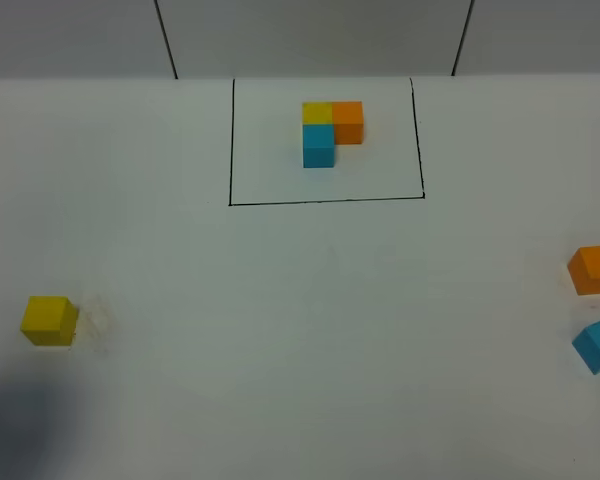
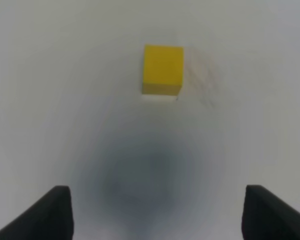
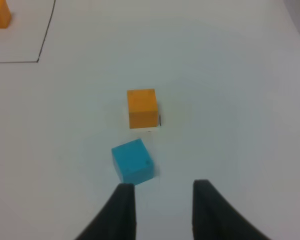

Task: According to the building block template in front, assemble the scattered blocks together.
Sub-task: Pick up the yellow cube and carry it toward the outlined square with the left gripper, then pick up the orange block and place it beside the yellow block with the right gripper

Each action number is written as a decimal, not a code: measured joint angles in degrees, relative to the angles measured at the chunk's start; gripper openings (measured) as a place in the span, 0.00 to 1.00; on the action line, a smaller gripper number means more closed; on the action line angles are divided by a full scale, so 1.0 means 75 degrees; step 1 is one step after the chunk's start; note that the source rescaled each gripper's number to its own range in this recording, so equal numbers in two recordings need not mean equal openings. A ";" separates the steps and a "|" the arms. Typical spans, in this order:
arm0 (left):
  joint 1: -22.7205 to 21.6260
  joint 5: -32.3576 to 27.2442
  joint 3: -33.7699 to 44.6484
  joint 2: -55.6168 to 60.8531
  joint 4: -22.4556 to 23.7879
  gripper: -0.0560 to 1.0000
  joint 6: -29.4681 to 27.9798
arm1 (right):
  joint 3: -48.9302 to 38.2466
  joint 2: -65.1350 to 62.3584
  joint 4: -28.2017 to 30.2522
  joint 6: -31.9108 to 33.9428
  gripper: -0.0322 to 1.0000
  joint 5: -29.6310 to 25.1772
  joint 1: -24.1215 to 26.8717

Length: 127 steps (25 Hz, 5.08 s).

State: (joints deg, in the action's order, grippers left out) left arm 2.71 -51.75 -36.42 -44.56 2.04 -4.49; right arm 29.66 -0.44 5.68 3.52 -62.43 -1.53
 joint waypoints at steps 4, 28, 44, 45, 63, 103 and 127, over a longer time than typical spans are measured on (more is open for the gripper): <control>0.0000 0.0460 -0.0226 -0.1503 0.0000 0.62 0.0246 | 0.0000 0.0000 0.0000 0.0000 0.03 0.0000 0.0000; 0.0000 0.3616 -0.0515 -0.5932 -0.0172 0.80 0.0108 | 0.0000 0.0000 0.0000 0.0000 0.03 0.0000 0.0000; 0.0000 0.4306 -0.0523 -0.7048 -0.0178 0.47 0.0108 | 0.0000 0.0000 0.0000 0.0000 0.03 0.0000 0.0000; 0.0000 0.4322 -0.0523 -0.7078 -0.0178 0.36 0.0108 | 0.0000 0.0000 0.0000 0.0000 0.03 0.0000 0.0000; 0.2388 0.1740 -0.4135 -0.7438 -0.0386 0.07 0.6536 | 0.0000 0.0000 0.0000 0.0000 0.03 0.0000 0.0000; 0.4804 0.0392 -0.8005 -1.1450 -0.0751 0.07 0.7838 | 0.0000 0.0000 0.0000 0.0000 0.03 0.0000 0.0000; 0.4306 -0.2224 -0.8202 -0.6479 0.1726 0.92 0.4232 | 0.0000 0.0000 0.0000 0.0000 0.03 0.0000 0.0000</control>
State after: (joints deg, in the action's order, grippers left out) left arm 35.00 -68.43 -97.94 -93.15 14.99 27.26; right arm 29.66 -0.44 5.68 3.52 -62.43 -1.53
